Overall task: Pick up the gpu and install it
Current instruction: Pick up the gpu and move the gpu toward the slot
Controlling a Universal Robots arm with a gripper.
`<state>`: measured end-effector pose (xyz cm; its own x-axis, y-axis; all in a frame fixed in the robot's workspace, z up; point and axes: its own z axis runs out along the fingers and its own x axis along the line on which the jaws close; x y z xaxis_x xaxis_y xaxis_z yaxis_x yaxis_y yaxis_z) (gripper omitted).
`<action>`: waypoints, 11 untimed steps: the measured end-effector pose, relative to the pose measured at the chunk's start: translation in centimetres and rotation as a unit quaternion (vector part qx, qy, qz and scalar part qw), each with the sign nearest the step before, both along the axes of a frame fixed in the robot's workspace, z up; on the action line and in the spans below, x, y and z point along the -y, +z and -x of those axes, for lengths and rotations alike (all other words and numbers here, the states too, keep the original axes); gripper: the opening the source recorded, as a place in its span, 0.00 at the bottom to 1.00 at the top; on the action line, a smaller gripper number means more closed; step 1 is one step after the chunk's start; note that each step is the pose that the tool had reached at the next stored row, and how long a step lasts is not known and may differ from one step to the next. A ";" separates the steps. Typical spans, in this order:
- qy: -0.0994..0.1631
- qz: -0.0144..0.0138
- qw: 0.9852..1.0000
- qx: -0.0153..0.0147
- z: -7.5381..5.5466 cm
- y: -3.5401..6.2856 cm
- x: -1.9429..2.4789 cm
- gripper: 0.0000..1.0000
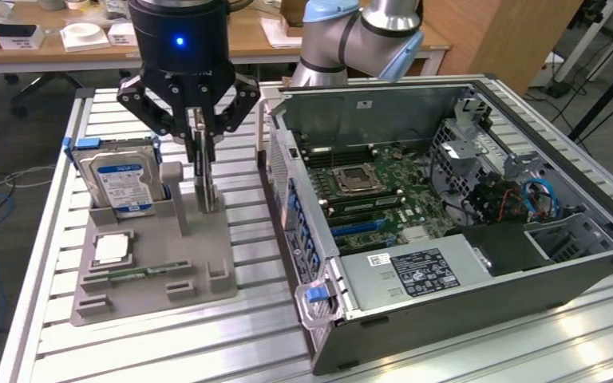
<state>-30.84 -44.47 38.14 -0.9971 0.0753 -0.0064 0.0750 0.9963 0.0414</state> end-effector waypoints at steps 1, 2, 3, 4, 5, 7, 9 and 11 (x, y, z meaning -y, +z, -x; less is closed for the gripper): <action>0.000 0.000 1.000 0.000 0.0 0.08 0.00 0.26; 0.000 0.000 1.000 0.000 0.0 0.17 0.00 0.26; 0.000 0.000 1.000 0.000 0.0 0.26 0.00 0.26; 0.000 0.000 1.000 0.000 0.0 0.36 0.00 0.26; 0.000 0.000 1.000 0.000 0.0 0.46 0.00 0.26; 0.000 0.000 1.000 0.000 0.0 0.65 0.00 0.26; 0.000 0.000 1.000 0.000 0.0 0.83 0.00 0.26; 0.000 0.000 1.000 0.000 0.0 1.02 0.00 0.26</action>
<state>-30.84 -44.47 39.16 -0.9971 0.0753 -0.0064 0.0750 0.9963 0.0414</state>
